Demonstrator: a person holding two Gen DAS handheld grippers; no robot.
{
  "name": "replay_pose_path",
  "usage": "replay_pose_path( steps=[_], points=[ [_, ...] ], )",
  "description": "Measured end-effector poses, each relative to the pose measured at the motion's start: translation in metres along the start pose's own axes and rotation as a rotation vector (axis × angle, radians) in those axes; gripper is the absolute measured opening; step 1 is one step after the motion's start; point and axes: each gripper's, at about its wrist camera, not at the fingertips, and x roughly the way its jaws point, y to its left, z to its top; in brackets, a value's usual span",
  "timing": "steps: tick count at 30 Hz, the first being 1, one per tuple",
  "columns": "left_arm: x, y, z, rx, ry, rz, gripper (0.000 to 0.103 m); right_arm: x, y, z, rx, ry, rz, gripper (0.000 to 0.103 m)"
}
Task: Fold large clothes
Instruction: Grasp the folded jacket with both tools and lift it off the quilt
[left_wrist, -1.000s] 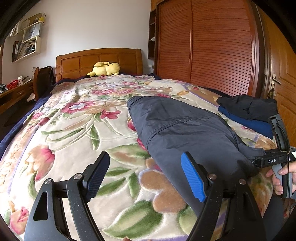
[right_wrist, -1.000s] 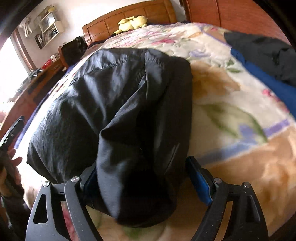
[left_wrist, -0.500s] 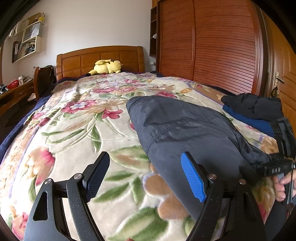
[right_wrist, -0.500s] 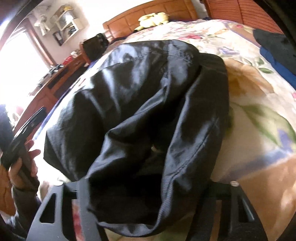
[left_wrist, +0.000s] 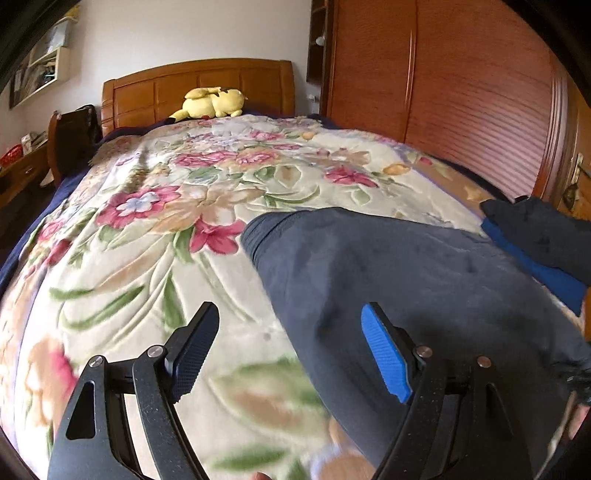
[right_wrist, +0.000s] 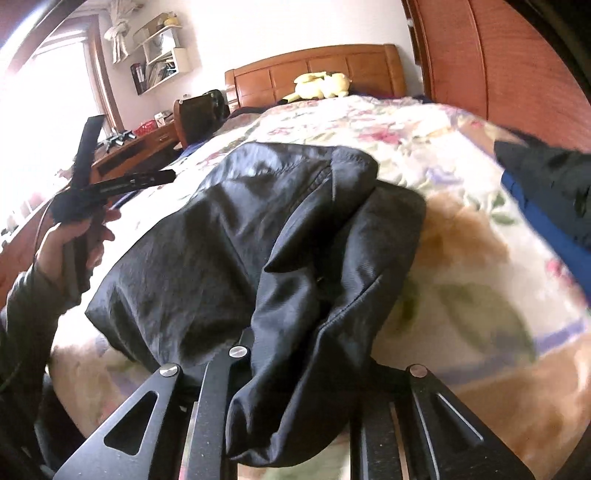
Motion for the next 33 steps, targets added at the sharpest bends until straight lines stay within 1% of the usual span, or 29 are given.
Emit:
replay_pose_path(
  steps=[3, 5, 9, 12, 13, 14, 17, 18, 20, 22, 24, 25, 27, 28, 29, 31, 33],
  points=[
    [0.032, 0.006, 0.007, -0.020, 0.056, -0.012, 0.080, 0.004, -0.009, 0.001, -0.010, 0.020, -0.012, 0.015],
    [0.050, 0.009, 0.009, -0.032, 0.088, -0.021, 0.080, 0.014, -0.008, -0.001, -0.032, 0.051, -0.017, 0.015],
    [0.071, 0.014, 0.011, -0.047, 0.122, -0.039, 0.080, 0.021, -0.005, -0.007, -0.008, 0.069, -0.014, 0.017],
    [0.086, 0.008, 0.010, -0.023, 0.174, -0.051, 0.080, 0.031, -0.008, -0.005, 0.041, 0.111, -0.010, 0.027],
    [0.091, 0.005, 0.007, -0.006, 0.188, -0.047, 0.080, 0.036, -0.011, -0.003, 0.058, 0.121, -0.018, 0.034],
    [0.094, 0.004, 0.007, 0.005, 0.188, -0.044, 0.080, 0.038, -0.012, -0.002, 0.073, 0.125, -0.025, 0.040],
    [0.095, 0.001, 0.006, 0.022, 0.176, -0.049, 0.080, 0.046, -0.016, 0.002, 0.118, 0.135, -0.022, 0.049],
    [0.095, 0.001, 0.006, 0.018, 0.175, -0.063, 0.070, 0.050, -0.016, 0.003, 0.132, 0.137, -0.013, 0.049],
    [0.095, 0.002, 0.006, -0.003, 0.189, -0.127, 0.055, 0.058, -0.013, 0.005, 0.128, 0.145, -0.005, 0.049],
    [0.096, 0.002, 0.008, -0.007, 0.199, -0.136, 0.044, 0.063, -0.012, 0.008, 0.132, 0.161, 0.031, 0.049],
    [0.094, 0.000, 0.008, 0.005, 0.196, -0.151, 0.017, 0.070, -0.019, 0.010, 0.143, 0.171, 0.090, 0.038],
    [0.092, -0.003, 0.007, 0.015, 0.190, -0.149, 0.012, 0.072, -0.019, 0.012, 0.129, 0.162, 0.106, 0.032],
    [0.084, -0.009, 0.007, 0.040, 0.172, -0.132, 0.007, 0.071, -0.019, 0.015, 0.098, 0.142, 0.109, 0.026],
    [0.081, -0.011, 0.008, 0.053, 0.163, -0.119, 0.006, 0.069, -0.019, 0.015, 0.098, 0.119, 0.105, 0.022],
    [0.074, -0.013, 0.011, 0.062, 0.143, -0.106, 0.005, 0.068, -0.018, 0.016, 0.094, 0.104, 0.098, 0.020],
    [0.061, -0.014, 0.016, 0.067, 0.106, -0.091, 0.005, 0.065, -0.015, 0.019, 0.071, 0.070, 0.070, 0.018],
    [0.042, -0.016, 0.024, 0.070, 0.054, -0.075, 0.004, 0.058, -0.015, 0.021, 0.052, 0.034, 0.062, 0.016]
  ],
)
